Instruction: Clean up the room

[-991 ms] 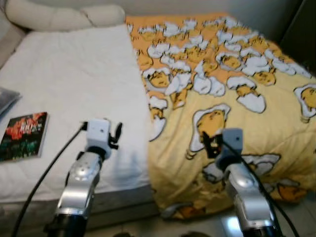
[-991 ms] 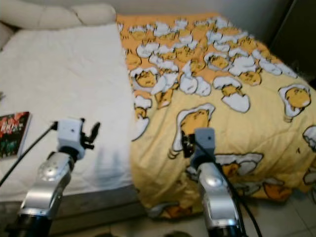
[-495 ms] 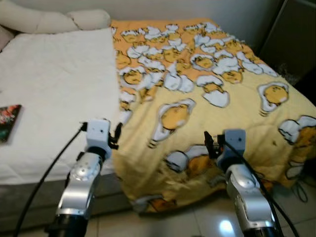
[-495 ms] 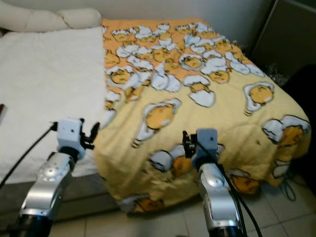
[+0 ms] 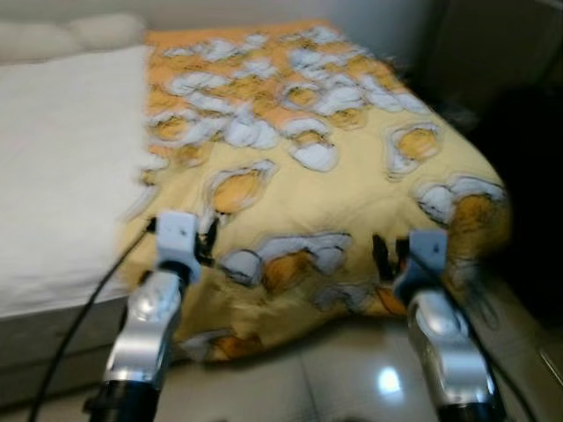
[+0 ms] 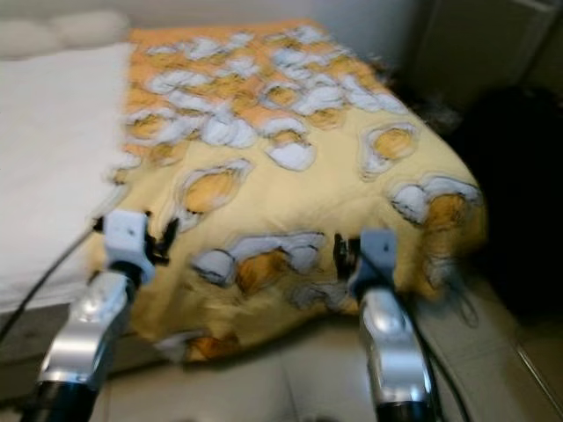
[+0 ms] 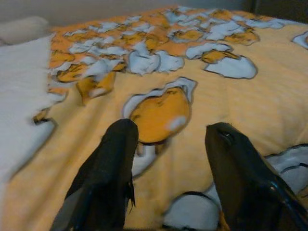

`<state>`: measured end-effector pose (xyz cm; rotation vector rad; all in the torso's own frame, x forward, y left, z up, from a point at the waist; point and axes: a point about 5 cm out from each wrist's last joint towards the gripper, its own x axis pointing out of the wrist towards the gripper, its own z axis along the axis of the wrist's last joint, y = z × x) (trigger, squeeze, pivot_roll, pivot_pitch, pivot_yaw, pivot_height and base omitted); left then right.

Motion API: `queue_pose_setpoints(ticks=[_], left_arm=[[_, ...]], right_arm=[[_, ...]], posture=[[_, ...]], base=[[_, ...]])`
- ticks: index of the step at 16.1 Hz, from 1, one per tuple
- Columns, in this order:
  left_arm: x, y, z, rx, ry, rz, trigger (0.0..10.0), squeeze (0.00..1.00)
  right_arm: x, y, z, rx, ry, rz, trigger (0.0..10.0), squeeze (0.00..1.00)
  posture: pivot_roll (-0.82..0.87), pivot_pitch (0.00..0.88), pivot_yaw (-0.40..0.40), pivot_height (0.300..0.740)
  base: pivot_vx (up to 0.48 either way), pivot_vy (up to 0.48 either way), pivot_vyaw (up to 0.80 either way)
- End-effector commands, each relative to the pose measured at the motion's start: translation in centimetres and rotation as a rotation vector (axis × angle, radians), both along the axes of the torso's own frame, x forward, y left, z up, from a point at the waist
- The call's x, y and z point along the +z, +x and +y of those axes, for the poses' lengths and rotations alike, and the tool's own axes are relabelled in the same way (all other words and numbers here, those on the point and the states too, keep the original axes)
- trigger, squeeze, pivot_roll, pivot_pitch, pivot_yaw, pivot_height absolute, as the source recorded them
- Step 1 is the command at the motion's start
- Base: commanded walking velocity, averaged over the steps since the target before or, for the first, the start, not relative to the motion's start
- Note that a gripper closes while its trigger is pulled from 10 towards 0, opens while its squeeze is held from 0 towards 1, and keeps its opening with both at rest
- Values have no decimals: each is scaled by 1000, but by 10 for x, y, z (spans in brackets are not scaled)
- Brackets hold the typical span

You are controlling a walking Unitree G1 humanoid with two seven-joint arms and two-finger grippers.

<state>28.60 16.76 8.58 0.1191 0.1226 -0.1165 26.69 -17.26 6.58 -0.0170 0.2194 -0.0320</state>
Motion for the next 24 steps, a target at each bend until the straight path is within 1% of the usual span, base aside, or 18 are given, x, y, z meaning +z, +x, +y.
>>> queue_pose_setpoints(ticks=[1,2,17,18,19,24], left_arm=[[3,1,-1,-8,10,-10,10000,0],[4,1,-4,-33,-1,-23,10000,0],[4,1,-4,-33,-1,-23,10000,0],[4,1,-6,-41,-4,-26,10000,0],[0,-1,-11,-51,-25,-20,10000,0],[0,0,-11,-42,-34,-21,10000,0]], right_arm=[[1,0,-1,-16,11,1,10000,0],[-2,-3,-8,-54,18,17,10000,0],[-2,-3,-8,-54,18,17,10000,0],[-3,-3,-9,-65,17,21,10000,0],[-5,-5,-11,-58,-30,29,10000,0],[-5,-4,-11,-49,-45,31,10000,0]], posture=[[5,0,33,740],[-4,0,32,740],[-4,0,32,740],[-6,0,31,740],[-16,0,15,740],[-17,0,11,740]], base=[[0,0,-781],[0,0,-781],[0,0,-781],[0,0,-781],[428,0,0],[462,0,0]])
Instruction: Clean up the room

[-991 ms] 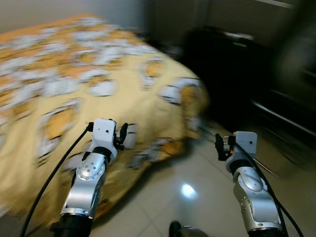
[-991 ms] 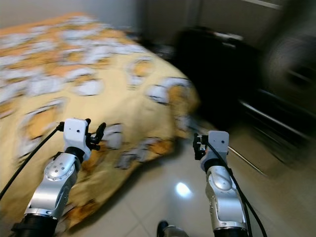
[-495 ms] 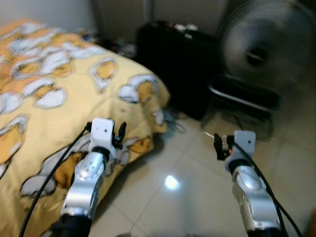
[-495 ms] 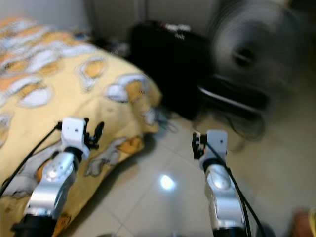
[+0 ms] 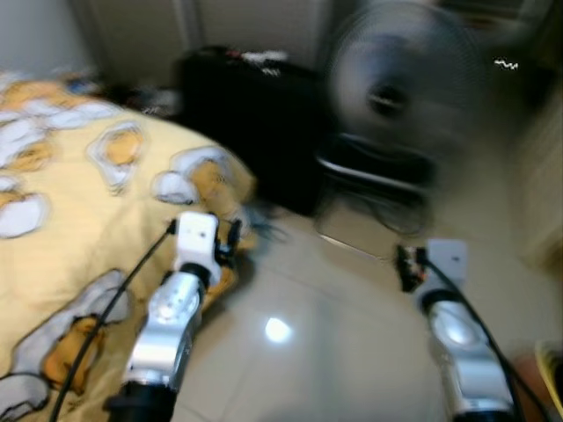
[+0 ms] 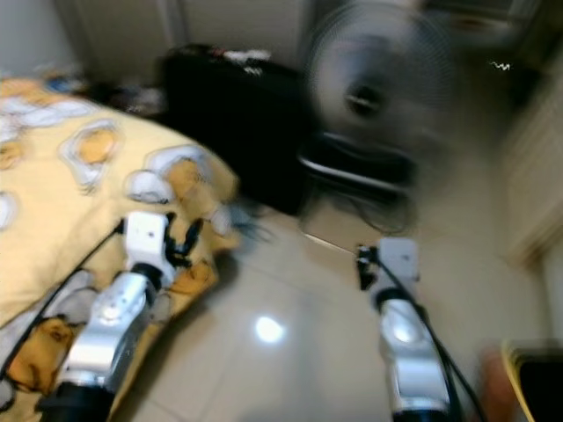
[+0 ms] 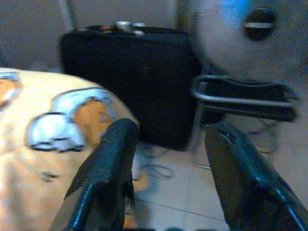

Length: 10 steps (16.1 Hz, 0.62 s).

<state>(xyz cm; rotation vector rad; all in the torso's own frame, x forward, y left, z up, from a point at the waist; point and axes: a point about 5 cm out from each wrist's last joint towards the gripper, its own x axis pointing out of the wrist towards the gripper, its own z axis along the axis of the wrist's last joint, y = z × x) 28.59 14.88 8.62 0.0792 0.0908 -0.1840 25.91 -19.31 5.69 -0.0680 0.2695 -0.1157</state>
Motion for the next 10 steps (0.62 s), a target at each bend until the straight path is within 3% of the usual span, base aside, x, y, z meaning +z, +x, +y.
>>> queue_pose_setpoints(ticks=[1,10], left_arm=[[-1,0,8,27,11,5,10000,0],[1,5,9,41,6,-2,10000,0]], right_arm=[[4,4,9,31,13,-18,10000,0],[4,10,6,19,11,-15,10000,0]], posture=[[-16,0,10,740],[-19,0,14,740]], base=[[465,0,0],[462,0,0]])
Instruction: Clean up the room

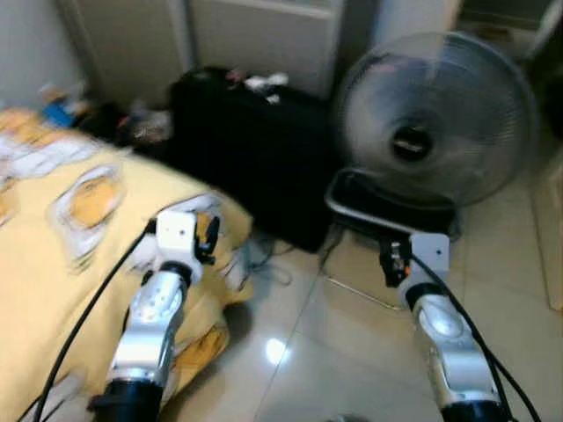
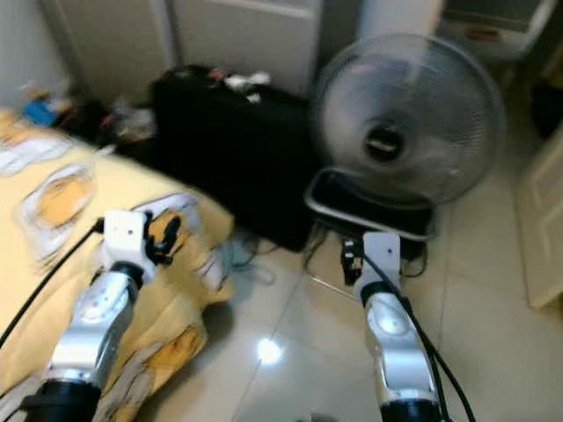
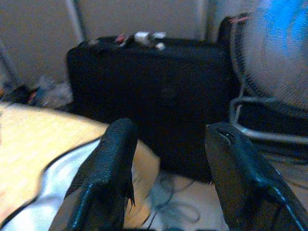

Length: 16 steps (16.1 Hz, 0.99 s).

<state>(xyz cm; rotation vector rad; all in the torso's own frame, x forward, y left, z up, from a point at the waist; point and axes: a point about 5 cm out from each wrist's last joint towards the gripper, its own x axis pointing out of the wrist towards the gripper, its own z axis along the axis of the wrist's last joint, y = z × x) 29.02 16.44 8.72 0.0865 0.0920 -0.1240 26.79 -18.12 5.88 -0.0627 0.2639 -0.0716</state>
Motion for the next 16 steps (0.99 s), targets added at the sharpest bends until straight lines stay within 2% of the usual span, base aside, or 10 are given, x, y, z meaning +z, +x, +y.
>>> queue_pose_setpoints(ticks=[1,3,10,12,14,16], left_arm=[[1,2,-6,-22,-2,-2,10000,0],[2,4,-6,-29,1,-2,10000,0],[-4,6,-2,-62,23,25,10000,0],[-7,5,1,-50,49,41,10000,0],[-26,-6,16,3,74,112,10000,0],[-45,-19,21,19,78,178,10000,0]], right_arm=[[2,2,-6,-30,3,-11,10000,0],[-1,1,-6,-42,12,2,10000,0],[-14,-8,1,-35,50,62,10000,0],[-21,-12,0,-36,51,87,10000,0],[-35,-12,7,23,59,150,10000,0],[-52,-18,11,91,43,229,10000,0]], posture=[[-19,0,18,740],[-19,0,23,740],[-27,0,44,740],[-13,0,50,740],[2,0,32,740],[16,0,20,740]], base=[[461,0,0],[461,0,0],[461,0,-760],[431,0,0],[0,0,0],[0,0,0]])
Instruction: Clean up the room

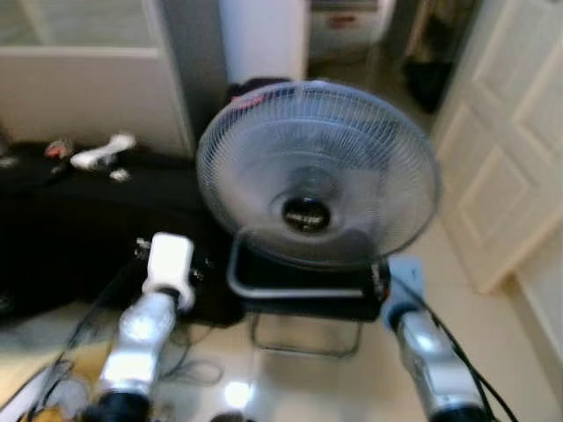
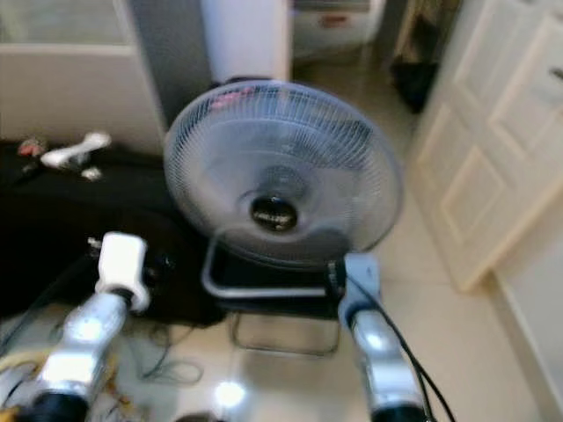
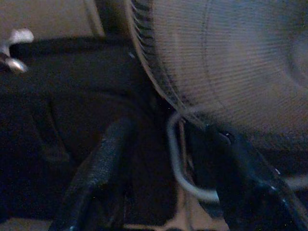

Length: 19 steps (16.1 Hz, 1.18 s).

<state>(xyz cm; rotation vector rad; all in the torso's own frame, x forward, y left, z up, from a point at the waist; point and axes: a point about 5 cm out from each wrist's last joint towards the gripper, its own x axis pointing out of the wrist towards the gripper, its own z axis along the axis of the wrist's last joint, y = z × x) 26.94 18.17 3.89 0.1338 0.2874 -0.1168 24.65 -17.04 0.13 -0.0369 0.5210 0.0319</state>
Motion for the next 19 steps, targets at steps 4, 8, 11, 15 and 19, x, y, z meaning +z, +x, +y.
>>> queue_pose_setpoints(ticks=[4,8,11,15,19], left_arm=[[-63,-27,8,-28,95,301,10000,0],[-125,-103,-5,-110,133,674,10000,0],[-143,-134,-12,-97,111,850,10000,0],[-142,-129,-18,-90,109,844,10000,0],[-142,-129,-18,-90,109,844,10000,0]], right_arm=[[-44,-18,-9,-53,37,220,10000,0],[-98,-93,-9,-134,56,614,10000,0],[-110,-122,-3,-164,70,729,10000,0],[-111,-124,1,-137,70,735,10000,0],[-111,-124,1,-137,70,735,10000,0]], posture=[[37,0,27,740],[55,0,26,740],[68,0,22,740],[75,0,18,740],[75,0,18,740]], base=[[0,0,0],[0,0,0],[0,0,0],[0,0,0],[0,0,0]])
